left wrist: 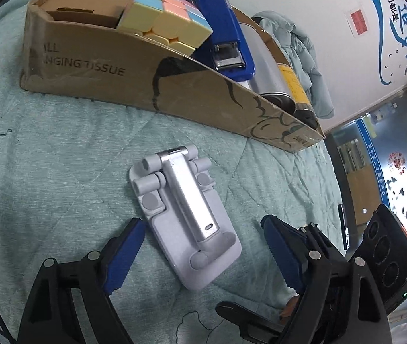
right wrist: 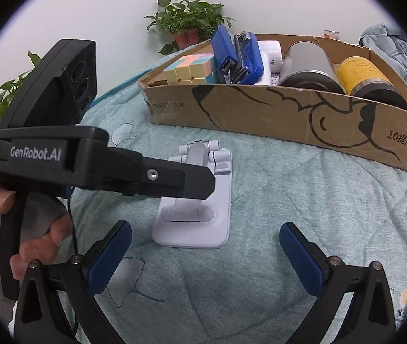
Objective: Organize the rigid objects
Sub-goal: 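Grasp the white phone stand with both tools and lift it, then carry the phone stand into the tray and set it beside the cube, then open both tools and withdraw them from the tray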
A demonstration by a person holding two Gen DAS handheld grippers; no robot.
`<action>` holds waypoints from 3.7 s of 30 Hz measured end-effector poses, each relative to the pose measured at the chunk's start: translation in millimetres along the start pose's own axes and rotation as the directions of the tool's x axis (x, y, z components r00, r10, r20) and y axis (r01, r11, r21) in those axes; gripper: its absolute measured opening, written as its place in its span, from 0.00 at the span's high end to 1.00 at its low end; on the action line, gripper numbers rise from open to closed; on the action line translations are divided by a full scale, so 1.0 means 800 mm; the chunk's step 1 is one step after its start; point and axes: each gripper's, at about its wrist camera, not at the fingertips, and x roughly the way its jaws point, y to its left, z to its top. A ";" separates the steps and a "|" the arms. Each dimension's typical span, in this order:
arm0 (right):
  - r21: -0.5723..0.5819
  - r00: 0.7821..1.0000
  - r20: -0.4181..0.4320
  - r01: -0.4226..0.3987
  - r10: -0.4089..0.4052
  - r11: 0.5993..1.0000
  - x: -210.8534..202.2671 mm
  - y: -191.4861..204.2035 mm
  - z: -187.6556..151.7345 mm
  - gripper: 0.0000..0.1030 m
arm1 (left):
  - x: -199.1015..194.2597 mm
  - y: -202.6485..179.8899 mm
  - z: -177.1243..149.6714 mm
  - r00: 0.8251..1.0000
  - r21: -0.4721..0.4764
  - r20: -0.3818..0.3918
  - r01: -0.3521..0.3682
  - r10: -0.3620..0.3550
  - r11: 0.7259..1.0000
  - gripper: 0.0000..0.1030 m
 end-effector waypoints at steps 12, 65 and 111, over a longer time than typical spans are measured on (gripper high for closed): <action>-0.047 0.997 -0.034 0.074 -0.075 0.996 0.036 0.024 0.006 0.32 | -0.006 0.024 -0.001 1.000 -0.011 0.022 0.004 -0.004 1.000 0.31; 0.139 0.997 0.017 -0.081 0.080 0.987 0.101 0.014 0.273 0.31 | -0.112 0.085 0.291 0.980 0.022 0.193 -0.056 0.051 0.998 0.50; 0.154 0.868 0.197 0.432 -0.456 0.889 -0.082 -0.073 0.063 0.09 | -0.056 -0.121 0.014 0.678 0.114 0.623 -0.573 0.391 0.812 0.00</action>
